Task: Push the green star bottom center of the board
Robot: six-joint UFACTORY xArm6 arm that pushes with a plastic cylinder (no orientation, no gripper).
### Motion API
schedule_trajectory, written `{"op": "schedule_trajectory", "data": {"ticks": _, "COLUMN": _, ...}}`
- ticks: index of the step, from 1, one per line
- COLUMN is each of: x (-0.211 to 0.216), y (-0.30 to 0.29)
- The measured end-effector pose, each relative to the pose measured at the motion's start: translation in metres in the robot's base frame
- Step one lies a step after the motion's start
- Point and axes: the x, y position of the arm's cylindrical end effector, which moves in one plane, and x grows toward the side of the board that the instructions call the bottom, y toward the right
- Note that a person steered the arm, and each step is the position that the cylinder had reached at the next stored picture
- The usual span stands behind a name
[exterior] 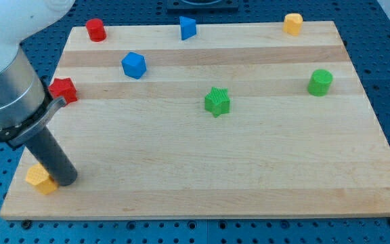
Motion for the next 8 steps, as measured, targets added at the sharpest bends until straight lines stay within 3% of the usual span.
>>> {"op": "schedule_trajectory", "data": {"ticks": 1, "x": 0.006, "y": -0.007}}
{"op": "schedule_trajectory", "data": {"ticks": 3, "x": 0.002, "y": 0.053}}
{"op": "schedule_trajectory", "data": {"ticks": 6, "x": -0.128, "y": 0.108}}
{"op": "schedule_trajectory", "data": {"ticks": 8, "x": -0.167, "y": 0.170}}
